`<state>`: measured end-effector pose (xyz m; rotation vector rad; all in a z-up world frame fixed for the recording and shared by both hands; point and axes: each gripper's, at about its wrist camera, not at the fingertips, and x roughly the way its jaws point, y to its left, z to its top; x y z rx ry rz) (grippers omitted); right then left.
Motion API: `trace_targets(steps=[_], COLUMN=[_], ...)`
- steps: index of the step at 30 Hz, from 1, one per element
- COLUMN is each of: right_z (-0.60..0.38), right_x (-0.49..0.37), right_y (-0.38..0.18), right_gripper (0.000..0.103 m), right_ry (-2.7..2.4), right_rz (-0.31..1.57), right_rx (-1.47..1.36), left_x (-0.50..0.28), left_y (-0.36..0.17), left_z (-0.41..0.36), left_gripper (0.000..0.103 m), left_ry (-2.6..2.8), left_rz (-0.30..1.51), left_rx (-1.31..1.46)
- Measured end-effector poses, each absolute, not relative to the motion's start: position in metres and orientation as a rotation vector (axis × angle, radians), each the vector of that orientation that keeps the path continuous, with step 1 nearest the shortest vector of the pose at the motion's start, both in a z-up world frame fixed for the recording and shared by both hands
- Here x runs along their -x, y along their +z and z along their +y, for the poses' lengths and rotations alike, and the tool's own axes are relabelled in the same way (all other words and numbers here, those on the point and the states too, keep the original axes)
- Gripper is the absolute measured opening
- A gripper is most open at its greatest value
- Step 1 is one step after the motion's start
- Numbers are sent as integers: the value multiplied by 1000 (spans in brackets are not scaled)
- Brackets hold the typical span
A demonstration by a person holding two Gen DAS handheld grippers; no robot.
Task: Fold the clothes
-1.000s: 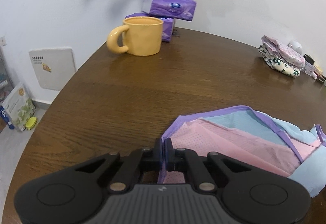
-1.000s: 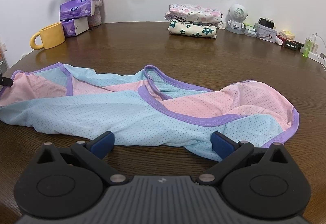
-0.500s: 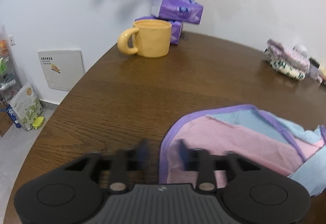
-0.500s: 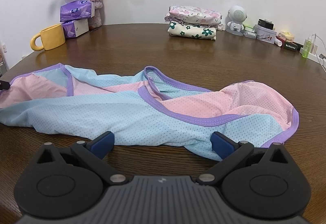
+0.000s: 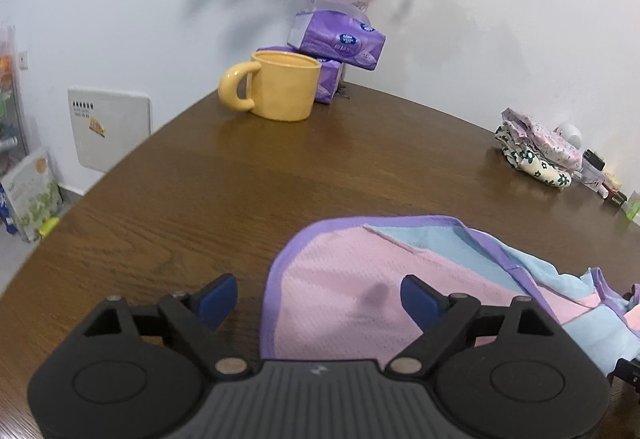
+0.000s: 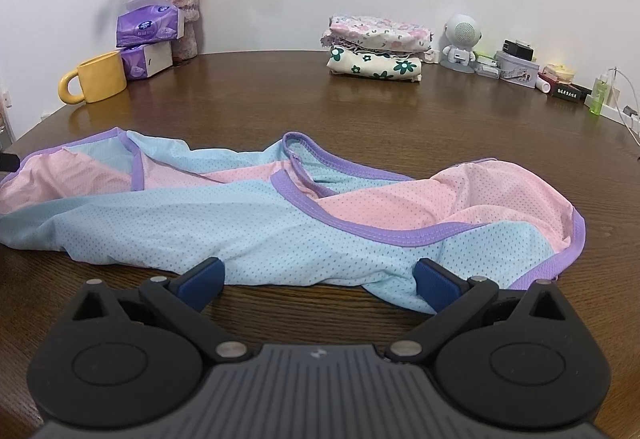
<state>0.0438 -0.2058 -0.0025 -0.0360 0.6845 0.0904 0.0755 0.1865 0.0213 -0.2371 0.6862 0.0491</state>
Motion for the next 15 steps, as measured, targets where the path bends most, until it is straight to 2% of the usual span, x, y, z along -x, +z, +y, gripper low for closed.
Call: trace_targets(steps=[11, 15], right_z=[-204, -206], right_x=[-42, -43], right_y=[-3, 1], right_gripper=[102, 103], right_ry=[76, 125], right_rz=[688, 719], right_rx=[24, 47], left_x=[-66, -62], left_y=[27, 37], left_z=[173, 152], left_gripper=[89, 84], left_ry=[-12, -56], left_rz=[635, 626], left_rx=[185, 79])
